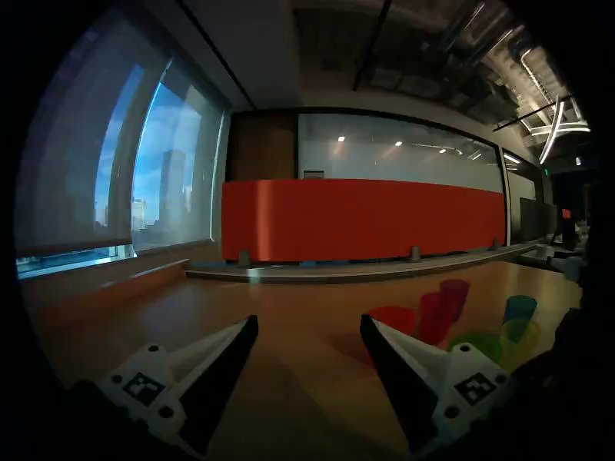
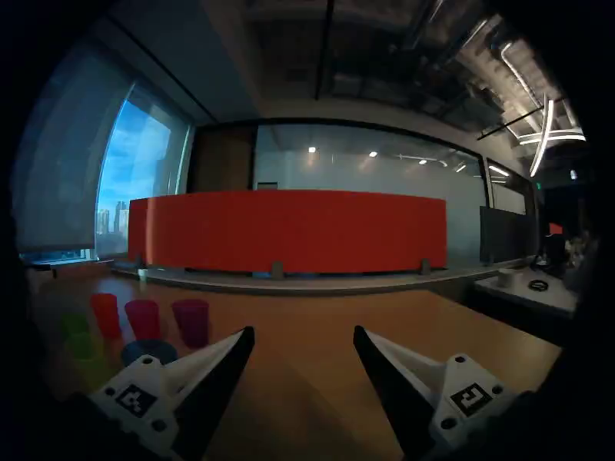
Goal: Pour water
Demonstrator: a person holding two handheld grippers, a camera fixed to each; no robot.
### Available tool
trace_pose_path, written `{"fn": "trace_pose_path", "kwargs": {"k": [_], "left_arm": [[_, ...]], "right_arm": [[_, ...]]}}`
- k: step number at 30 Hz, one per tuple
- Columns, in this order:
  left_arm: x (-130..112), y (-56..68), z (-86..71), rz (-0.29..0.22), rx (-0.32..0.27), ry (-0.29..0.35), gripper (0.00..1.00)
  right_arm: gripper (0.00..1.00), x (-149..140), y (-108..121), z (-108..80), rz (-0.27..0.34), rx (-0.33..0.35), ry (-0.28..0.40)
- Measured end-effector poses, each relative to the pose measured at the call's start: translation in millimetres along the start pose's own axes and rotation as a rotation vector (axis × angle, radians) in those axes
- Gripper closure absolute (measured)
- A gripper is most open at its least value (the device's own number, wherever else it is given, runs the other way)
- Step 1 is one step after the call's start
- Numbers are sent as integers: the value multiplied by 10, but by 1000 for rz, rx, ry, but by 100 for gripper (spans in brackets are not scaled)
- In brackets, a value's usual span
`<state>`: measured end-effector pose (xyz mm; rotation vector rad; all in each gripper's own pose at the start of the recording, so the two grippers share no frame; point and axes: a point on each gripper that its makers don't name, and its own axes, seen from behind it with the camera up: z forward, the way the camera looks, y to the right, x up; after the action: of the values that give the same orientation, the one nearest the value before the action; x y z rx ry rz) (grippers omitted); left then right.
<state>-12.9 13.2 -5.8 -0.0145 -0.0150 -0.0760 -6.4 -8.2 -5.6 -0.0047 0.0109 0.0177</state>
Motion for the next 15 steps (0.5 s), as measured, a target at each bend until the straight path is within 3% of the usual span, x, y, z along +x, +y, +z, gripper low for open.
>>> {"fn": "trace_pose_path", "kwargs": {"k": [15], "left_arm": [[1, -1, 2, 0, 0, 0, 2]], "right_arm": [[0, 5, 46, -21, 6, -9, 0]]}}
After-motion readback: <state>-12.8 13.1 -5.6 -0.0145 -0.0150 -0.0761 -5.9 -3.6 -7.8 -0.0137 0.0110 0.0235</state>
